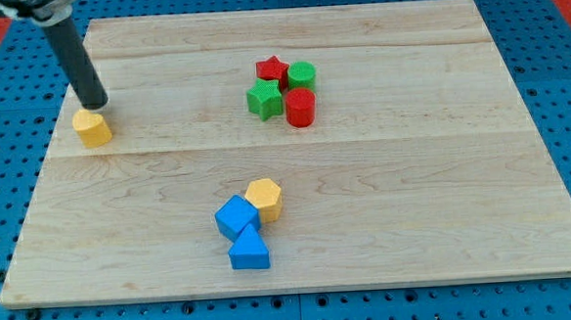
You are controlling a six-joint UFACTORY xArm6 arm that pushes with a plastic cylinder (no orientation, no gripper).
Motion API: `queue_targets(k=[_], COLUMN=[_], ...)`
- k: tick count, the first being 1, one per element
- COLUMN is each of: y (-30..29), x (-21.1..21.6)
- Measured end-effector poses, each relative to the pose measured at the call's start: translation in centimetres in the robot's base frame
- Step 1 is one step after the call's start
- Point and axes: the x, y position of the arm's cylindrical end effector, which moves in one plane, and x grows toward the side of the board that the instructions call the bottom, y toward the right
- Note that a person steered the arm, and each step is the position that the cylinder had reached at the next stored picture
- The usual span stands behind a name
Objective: Push the yellow heart towards bottom left
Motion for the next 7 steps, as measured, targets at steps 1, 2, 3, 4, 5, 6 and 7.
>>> queue_targets(k=[1, 2, 3, 4, 5, 6, 7], y=[0.6, 6.6, 6.8, 6.6, 5.2, 2.3, 0.1], x=[4.5, 7.7, 6.7, 4.4, 4.2, 4.6, 5.5])
